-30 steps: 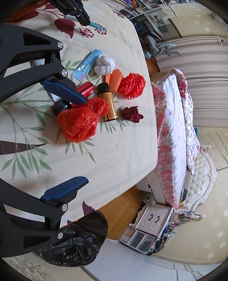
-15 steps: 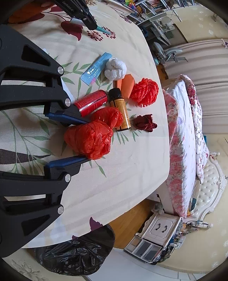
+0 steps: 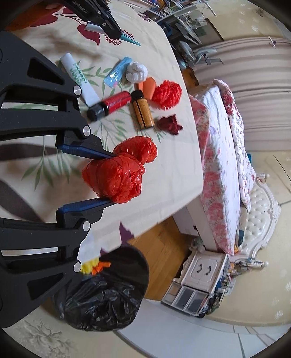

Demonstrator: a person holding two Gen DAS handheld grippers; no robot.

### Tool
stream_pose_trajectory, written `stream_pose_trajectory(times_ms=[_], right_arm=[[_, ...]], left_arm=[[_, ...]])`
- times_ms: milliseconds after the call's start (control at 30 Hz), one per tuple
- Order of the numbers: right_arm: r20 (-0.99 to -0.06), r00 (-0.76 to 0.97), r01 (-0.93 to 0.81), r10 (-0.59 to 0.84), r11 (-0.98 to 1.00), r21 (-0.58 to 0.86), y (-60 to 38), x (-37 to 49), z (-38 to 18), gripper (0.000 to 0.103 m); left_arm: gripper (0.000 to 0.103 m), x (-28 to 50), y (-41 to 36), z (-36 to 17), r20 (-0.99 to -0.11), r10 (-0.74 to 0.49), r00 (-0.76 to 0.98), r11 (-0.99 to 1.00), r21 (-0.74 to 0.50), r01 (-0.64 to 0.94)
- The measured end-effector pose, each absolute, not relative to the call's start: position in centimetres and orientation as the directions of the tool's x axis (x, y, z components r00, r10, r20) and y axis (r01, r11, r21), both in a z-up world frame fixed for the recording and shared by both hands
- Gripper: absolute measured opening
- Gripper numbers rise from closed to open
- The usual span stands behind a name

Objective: Collect trash
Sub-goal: 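Carry both items over the black bin and open both tools to drop them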

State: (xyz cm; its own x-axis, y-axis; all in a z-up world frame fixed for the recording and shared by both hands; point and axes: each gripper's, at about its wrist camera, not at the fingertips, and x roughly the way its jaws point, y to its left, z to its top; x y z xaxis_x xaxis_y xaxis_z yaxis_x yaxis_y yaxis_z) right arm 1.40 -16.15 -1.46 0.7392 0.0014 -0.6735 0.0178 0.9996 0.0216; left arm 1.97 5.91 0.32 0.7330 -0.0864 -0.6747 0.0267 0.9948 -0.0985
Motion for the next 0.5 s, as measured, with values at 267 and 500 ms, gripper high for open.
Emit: stream_pose_trajectory(times_ms=[267,500], right_arm=[[-0.64,0.76,0.156,-0.112,0.988,0.011,-21.9,0.1,-0.5,0.033],[-0.623,0.75,0.291,-0.22,0.956,0.013,-27.4,-0.8,-0.3,0.033]], left_arm=[[0.019,2.3,0.0,1.9,-0.638,-0.18,0.749,0.984,-0.102,0.149],[0.019,2.9,-6.2,3.1,-0.599,-0.272,0.753,0.958,-0.091,0.273]])
